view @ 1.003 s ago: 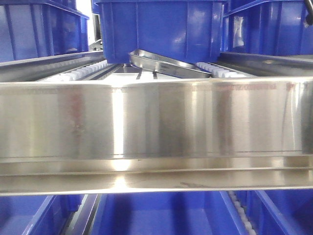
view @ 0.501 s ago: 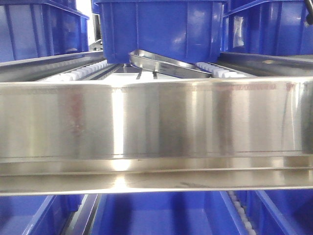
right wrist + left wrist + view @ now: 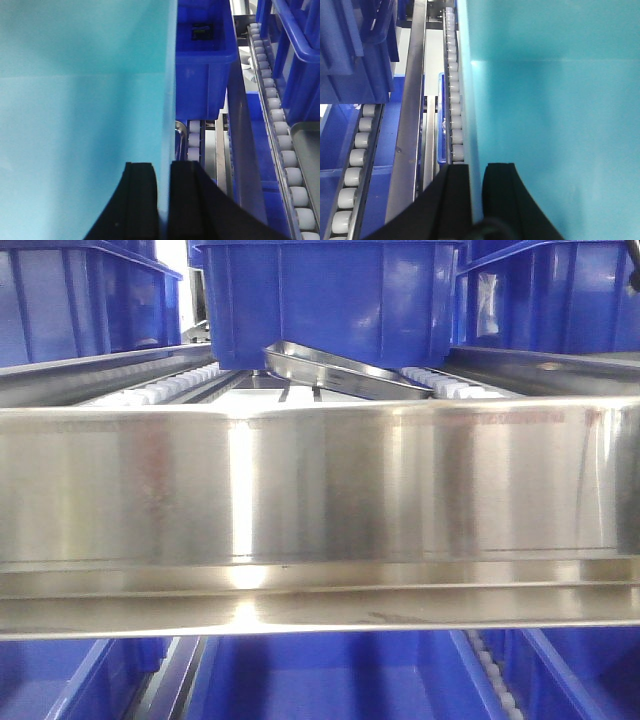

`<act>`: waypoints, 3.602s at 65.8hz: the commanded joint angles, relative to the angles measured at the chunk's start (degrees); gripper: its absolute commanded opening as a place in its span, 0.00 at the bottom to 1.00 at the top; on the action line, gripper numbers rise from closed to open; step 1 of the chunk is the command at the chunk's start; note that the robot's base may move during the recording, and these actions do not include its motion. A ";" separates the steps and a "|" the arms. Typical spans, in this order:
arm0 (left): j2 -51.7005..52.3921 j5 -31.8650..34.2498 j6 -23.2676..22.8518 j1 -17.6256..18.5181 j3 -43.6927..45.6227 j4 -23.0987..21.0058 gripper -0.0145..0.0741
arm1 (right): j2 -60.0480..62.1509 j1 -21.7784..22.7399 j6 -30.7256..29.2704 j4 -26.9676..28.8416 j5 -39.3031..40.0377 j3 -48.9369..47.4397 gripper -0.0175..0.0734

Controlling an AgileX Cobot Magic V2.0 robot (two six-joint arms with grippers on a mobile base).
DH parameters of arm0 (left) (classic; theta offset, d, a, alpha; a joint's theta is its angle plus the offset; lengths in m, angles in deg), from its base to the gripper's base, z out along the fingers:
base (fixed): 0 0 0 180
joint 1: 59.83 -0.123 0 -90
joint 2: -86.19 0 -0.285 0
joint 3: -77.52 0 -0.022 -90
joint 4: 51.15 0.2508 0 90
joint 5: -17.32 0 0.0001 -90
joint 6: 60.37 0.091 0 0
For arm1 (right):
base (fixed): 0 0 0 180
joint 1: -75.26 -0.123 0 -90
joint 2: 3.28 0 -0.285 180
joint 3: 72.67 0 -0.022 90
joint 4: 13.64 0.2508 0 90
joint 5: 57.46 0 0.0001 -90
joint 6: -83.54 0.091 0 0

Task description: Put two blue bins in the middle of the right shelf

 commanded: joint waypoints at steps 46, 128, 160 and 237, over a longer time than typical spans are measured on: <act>0.65 2.76 -0.04 0.51 0.65 -0.96 0.04 | 0.74 -0.23 -0.49 0.24 3.81 -0.82 0.01; 0.65 2.88 -0.04 0.51 0.65 -0.96 0.04 | 0.74 -0.23 -0.49 0.24 3.95 -0.82 0.01; 0.65 2.88 -0.04 0.51 0.65 -0.96 0.04 | 0.74 -0.23 -0.49 0.24 3.95 -0.82 0.01; 0.65 2.98 -0.04 0.51 0.65 -0.84 0.04 | 0.74 -0.23 -0.49 0.24 3.95 -0.82 0.01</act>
